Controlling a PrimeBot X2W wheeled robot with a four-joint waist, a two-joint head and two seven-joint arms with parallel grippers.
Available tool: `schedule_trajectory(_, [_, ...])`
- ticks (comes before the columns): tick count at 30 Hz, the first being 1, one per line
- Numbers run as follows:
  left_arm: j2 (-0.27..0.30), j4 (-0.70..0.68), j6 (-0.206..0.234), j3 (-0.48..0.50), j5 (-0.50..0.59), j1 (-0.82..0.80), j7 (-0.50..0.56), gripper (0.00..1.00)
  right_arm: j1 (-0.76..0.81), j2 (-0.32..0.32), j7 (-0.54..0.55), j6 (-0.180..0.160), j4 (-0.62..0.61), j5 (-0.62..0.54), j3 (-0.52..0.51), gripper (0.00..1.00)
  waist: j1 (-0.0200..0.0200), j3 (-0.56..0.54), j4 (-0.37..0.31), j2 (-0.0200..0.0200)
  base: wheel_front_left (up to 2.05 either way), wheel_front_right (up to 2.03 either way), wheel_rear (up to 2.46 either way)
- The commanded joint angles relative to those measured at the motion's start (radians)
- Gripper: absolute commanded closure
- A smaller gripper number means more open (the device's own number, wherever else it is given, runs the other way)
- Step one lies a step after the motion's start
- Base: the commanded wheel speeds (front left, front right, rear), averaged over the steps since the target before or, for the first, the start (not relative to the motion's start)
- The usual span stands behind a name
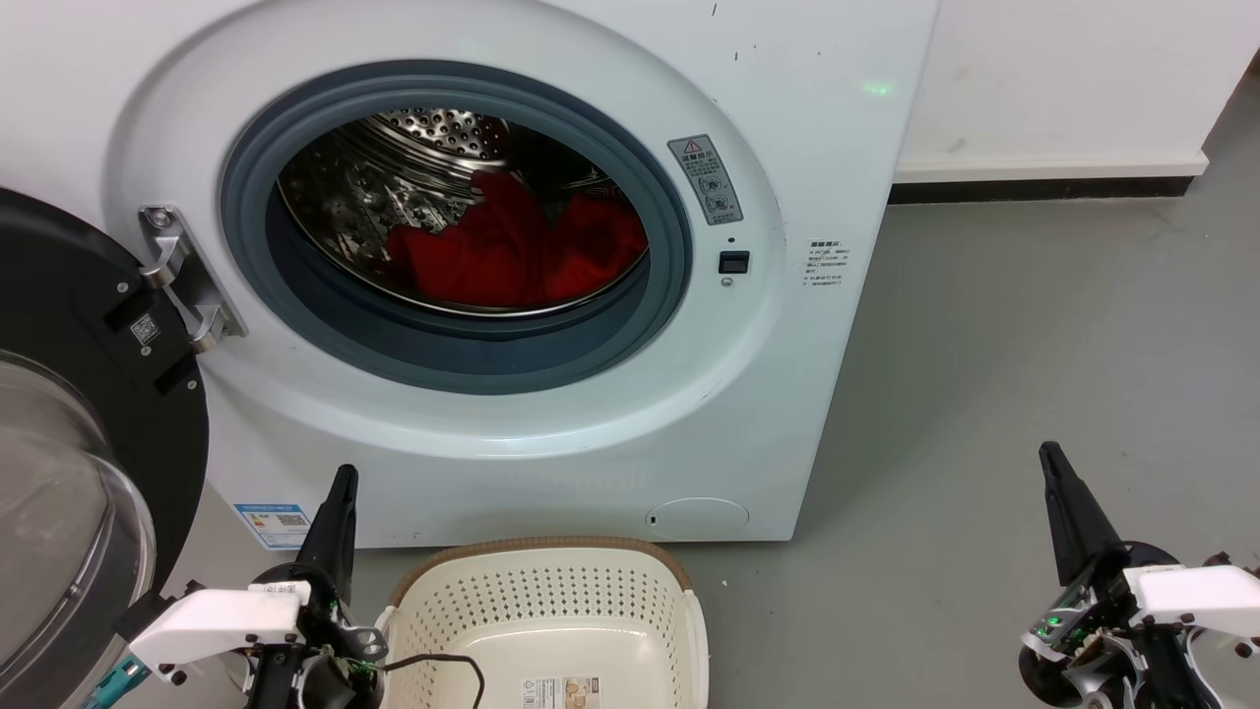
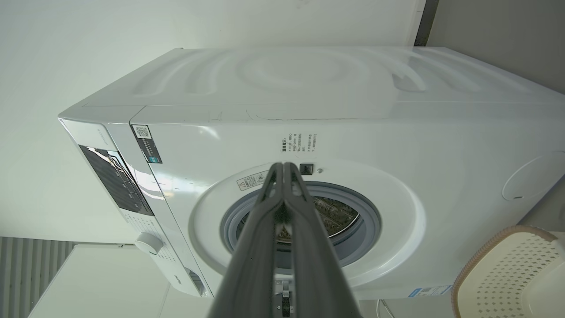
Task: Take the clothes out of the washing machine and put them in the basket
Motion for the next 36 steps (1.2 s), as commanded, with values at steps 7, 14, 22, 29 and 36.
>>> schedule_trajectory(7, [-0.002, 0.012, 0.0, -0.008, 0.014, 0.034, -0.026, 0.0, 0.03, 0.002, -0.026, 0.0, 0.012, -0.011, 0.016, 0.0, 0.0, 0.001, -0.001, 0.0, 0.0, 0.0, 0.0])
schedule_trajectory(14, [-0.002, -0.012, 0.0, 0.001, 0.058, 0.045, -0.06, 0.0, 0.036, 0.002, -0.06, 0.0, 0.012, -0.054, 0.01, 0.0, 0.0, 0.002, -0.002, 0.0, 0.0, 0.0, 0.0])
schedule_trajectory(22, [-0.002, -0.014, 0.0, 0.04, 0.143, 0.051, -0.097, 0.0, 0.03, 0.001, -0.096, 0.0, 0.016, -0.202, -0.018, 0.0, 0.0, 0.003, -0.002, 0.0, 0.0, 0.0, 0.0])
schedule_trajectory(29, [-0.002, -0.031, 0.004, 0.109, 0.273, 0.044, -0.126, 0.0, 0.032, 0.001, -0.126, 0.0, -0.032, -0.412, -0.022, 0.0, 0.0, 0.007, -0.001, 0.0, 0.0, 0.0, 0.0])
schedule_trajectory(36, [-0.001, -0.124, 0.045, 0.149, 0.412, 0.032, -0.149, 0.0, 0.031, 0.001, -0.149, 0.0, -0.113, -0.611, -0.021, 0.0, 0.0, 0.012, -0.001, 0.0, 0.0, 0.0, 0.0])
